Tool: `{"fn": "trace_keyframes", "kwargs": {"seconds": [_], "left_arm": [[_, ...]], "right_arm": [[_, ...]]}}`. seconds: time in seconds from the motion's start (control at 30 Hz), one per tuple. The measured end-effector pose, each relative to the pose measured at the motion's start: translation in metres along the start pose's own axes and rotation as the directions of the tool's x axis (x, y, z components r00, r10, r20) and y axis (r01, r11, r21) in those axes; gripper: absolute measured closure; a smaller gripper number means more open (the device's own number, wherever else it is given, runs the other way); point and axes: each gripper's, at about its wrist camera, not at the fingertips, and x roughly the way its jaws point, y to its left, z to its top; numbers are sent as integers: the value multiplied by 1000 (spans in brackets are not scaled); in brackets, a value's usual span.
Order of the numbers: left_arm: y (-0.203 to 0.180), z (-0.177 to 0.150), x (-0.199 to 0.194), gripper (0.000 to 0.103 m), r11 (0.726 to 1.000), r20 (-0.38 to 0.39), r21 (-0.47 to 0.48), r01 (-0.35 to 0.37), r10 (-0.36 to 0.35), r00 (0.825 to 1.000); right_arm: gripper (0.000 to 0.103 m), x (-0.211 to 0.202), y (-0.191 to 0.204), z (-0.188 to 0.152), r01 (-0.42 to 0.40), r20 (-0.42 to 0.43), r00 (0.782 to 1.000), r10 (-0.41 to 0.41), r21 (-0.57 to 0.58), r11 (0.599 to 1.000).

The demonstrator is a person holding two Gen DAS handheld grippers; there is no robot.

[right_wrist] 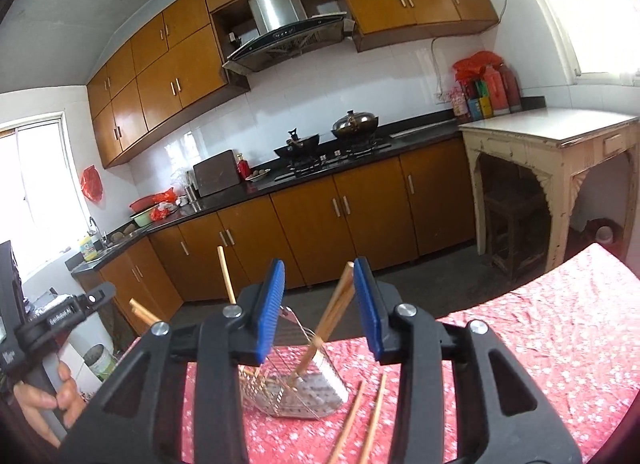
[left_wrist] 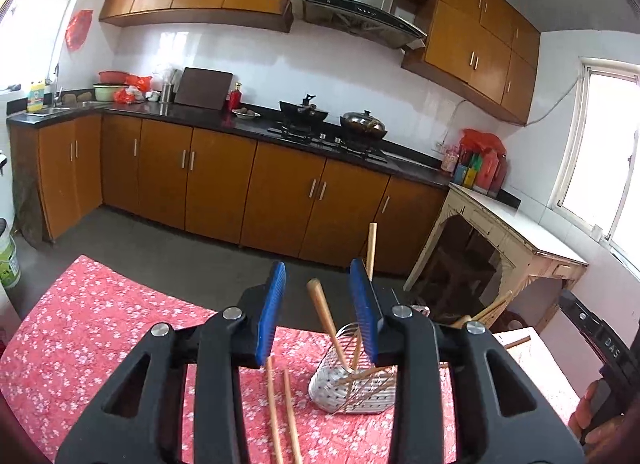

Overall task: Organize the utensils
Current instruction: 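Open the left gripper to drop its chopstick into the holder while the right gripper releases its own, then close the left gripper on a wooden chopstick while the right gripper grasps another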

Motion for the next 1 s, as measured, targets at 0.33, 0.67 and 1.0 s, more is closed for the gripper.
{"fn": "trace_keyframes", "kwargs": {"seconds": [0.33, 0.67, 1.0], "left_arm": [[48, -63, -45, 56, 992, -9, 66, -109, 110, 994], [63, -165, 13, 55, 983, -291, 113, -147, 174, 941], [42, -193, 25, 43, 984, -355, 145, -104, 150, 923]], "right_arm": [[64, -32, -54, -86, 141, -161, 976, -148, -56, 988], [67, 29, -36, -197, 90, -462, 876, -139, -127, 988], [71, 58, -10, -218, 110, -523, 826, -211, -217, 970]]}}
